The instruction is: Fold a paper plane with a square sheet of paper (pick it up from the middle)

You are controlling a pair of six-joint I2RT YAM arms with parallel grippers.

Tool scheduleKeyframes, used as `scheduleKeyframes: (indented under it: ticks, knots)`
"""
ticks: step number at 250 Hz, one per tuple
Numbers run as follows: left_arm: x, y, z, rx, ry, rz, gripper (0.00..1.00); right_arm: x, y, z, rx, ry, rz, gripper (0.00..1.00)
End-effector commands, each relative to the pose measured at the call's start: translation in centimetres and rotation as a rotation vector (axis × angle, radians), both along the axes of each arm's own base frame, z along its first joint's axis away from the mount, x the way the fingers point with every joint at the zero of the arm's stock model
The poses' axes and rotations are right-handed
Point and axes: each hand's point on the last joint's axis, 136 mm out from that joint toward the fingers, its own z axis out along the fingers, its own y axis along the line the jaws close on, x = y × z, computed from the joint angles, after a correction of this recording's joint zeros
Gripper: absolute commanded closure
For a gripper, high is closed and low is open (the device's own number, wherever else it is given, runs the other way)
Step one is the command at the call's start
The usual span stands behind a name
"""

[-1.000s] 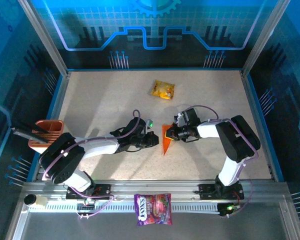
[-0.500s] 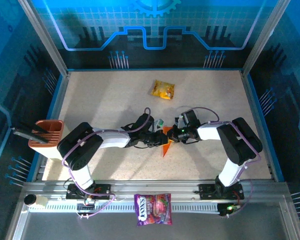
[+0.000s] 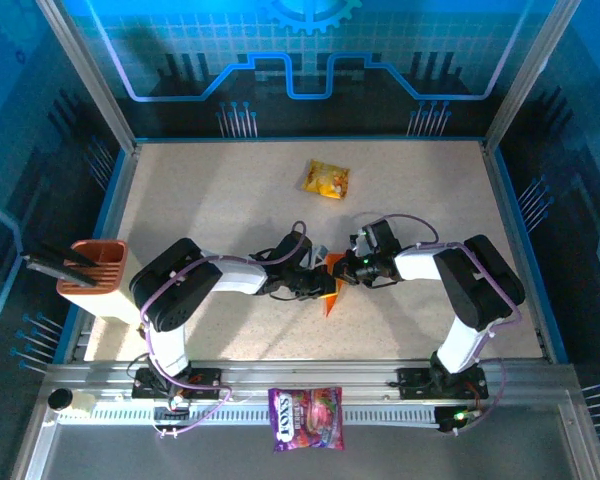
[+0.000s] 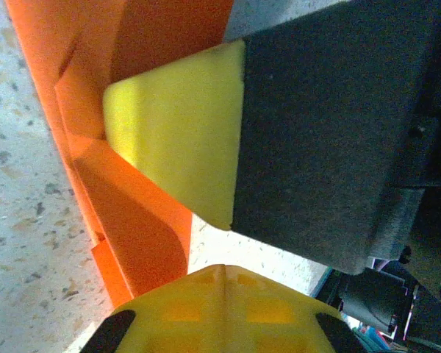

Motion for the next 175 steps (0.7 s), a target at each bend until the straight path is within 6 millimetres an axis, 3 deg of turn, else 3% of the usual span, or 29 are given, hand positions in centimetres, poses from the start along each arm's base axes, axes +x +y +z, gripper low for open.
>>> scheduleKeyframes:
  ticks: [1, 86, 119, 175]
  knots:
    - [-1.6, 1.0, -2.0, 0.050, 0.052, -0.016, 0.94, -3.5, -2.2, -3.6, -0.135, 0.153, -0.018, 0.93]
    - [-4.4, 2.0, -3.3, 0.104, 0.073, -0.055, 0.94, -3.6, -2.6, -4.0, -0.148, 0.161, -0.017, 0.93]
    - [-4.4, 1.8, -1.7, 0.091, 0.031, -0.050, 0.94, -3.6, -2.8, -4.2, -0.155, 0.166, -0.020, 0.93]
    - [-2.6, 1.0, 1.8, 0.052, -0.069, -0.006, 0.94, -3.7, -2.9, -4.4, -0.156, 0.168, -0.024, 0.93]
